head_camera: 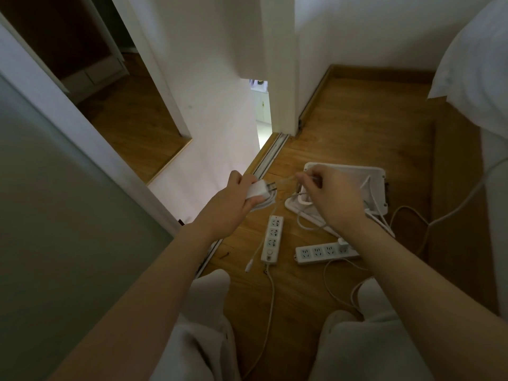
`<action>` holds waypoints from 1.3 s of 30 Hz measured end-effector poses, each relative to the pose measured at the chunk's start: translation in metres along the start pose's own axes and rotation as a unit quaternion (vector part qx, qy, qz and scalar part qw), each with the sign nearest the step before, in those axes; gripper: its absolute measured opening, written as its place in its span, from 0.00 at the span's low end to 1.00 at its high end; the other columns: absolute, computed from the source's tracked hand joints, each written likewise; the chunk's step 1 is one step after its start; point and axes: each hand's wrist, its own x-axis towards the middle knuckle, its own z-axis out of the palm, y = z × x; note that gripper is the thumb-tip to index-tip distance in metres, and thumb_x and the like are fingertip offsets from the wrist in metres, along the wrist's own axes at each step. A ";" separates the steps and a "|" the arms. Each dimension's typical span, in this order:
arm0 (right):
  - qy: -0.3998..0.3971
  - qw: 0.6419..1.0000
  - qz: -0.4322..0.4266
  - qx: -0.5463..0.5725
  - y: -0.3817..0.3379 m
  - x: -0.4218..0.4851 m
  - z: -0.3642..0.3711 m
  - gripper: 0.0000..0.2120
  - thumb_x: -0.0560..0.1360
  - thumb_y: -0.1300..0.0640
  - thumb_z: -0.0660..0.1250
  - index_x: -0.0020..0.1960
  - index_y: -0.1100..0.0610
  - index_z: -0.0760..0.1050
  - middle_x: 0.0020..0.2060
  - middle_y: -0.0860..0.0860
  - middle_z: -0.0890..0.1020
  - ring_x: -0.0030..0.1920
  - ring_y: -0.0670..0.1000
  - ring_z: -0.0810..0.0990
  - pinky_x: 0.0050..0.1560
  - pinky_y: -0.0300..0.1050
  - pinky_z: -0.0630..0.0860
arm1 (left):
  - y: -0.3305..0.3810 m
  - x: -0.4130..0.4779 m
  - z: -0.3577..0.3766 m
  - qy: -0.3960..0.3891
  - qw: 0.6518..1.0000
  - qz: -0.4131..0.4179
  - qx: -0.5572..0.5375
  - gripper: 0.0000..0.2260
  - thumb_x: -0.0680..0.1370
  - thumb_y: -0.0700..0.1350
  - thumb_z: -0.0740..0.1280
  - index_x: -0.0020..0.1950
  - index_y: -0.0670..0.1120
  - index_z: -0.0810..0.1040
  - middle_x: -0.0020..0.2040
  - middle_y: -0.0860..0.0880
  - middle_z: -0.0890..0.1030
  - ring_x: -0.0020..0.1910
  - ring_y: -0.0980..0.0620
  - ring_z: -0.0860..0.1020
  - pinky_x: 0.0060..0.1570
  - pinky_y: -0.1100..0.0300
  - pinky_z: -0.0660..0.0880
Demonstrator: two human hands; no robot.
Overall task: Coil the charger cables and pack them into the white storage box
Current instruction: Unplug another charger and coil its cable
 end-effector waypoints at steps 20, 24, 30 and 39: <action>-0.151 0.988 -0.042 0.012 -0.031 -0.025 0.025 0.14 0.82 0.53 0.51 0.55 0.56 0.75 0.30 0.42 0.71 0.25 0.40 0.67 0.27 0.31 0.60 | 0.002 0.019 0.011 0.153 0.885 -0.293 -0.326 0.16 0.81 0.52 0.55 0.64 0.45 0.61 0.62 0.40 0.67 0.54 0.45 0.74 0.37 0.63 0.75; -0.222 0.973 -0.052 0.034 -0.040 -0.034 0.035 0.13 0.82 0.54 0.51 0.57 0.57 0.72 0.31 0.44 0.70 0.29 0.40 0.68 0.28 0.34 0.60 | 0.004 0.024 0.013 0.193 0.825 -0.329 -0.416 0.13 0.81 0.53 0.54 0.61 0.49 0.59 0.61 0.41 0.69 0.52 0.46 0.76 0.30 0.66 0.75; -0.356 0.929 -0.023 0.098 -0.039 -0.036 0.038 0.10 0.82 0.59 0.53 0.53 0.59 0.73 0.32 0.44 0.69 0.31 0.40 0.68 0.31 0.33 0.64 | 0.016 0.022 0.004 0.157 0.588 -0.227 -0.760 0.16 0.82 0.52 0.54 0.61 0.42 0.68 0.48 0.41 0.75 0.41 0.50 0.77 0.40 0.60 0.79; -0.368 0.927 -0.069 0.006 0.000 -0.018 0.020 0.13 0.82 0.55 0.54 0.50 0.58 0.76 0.35 0.47 0.73 0.33 0.44 0.69 0.32 0.34 0.63 | 0.022 0.005 -0.016 -0.089 0.640 -0.164 -0.745 0.21 0.79 0.49 0.52 0.45 0.46 0.84 0.38 0.47 0.79 0.28 0.53 0.72 0.22 0.66 0.64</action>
